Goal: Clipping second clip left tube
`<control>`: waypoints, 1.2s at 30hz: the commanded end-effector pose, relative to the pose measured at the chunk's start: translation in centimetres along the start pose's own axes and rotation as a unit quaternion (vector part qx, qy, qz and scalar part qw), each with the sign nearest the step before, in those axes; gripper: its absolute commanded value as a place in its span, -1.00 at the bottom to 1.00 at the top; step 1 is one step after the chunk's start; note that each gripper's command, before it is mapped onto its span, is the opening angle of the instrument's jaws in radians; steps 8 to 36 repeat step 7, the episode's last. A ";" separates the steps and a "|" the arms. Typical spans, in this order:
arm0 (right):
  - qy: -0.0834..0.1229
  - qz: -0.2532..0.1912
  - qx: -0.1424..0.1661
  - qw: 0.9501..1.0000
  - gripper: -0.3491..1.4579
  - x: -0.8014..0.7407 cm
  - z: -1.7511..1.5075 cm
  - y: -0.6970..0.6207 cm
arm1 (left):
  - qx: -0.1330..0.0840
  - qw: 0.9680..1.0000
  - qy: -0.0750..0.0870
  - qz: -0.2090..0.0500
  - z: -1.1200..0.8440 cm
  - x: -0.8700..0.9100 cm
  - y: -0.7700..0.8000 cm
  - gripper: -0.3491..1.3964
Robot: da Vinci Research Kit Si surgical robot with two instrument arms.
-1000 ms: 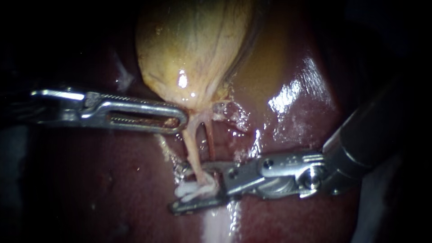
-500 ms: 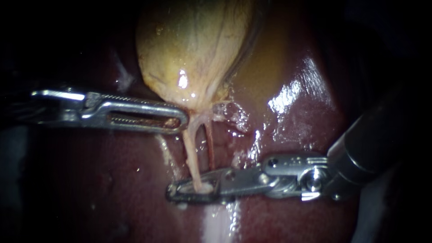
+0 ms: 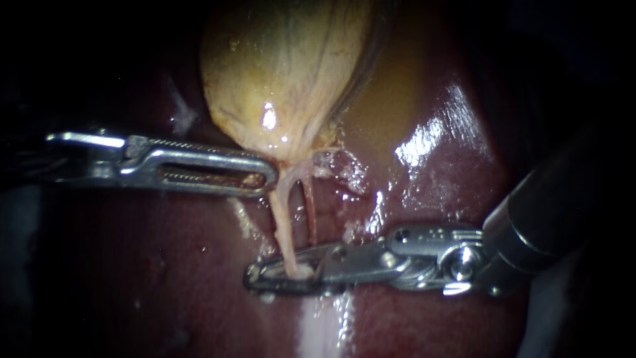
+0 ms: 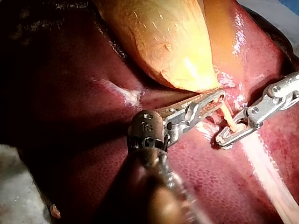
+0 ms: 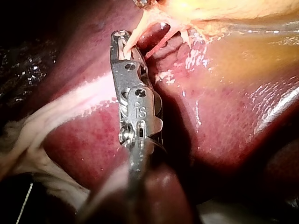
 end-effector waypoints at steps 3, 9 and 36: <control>0.000 0.000 0.001 1.000 -1.00 -0.01 0.00 0.01 | 0.000 1.000 0.000 0.000 0.00 0.00 -0.01 -1.00; 0.000 0.000 0.002 1.000 -1.00 -0.01 0.00 0.02 | 0.000 1.000 0.000 0.000 0.01 0.00 -0.01 -1.00; 0.000 0.000 0.002 1.000 -1.00 -0.01 0.00 0.02 | 0.000 1.000 0.000 0.000 0.01 0.00 -0.01 -1.00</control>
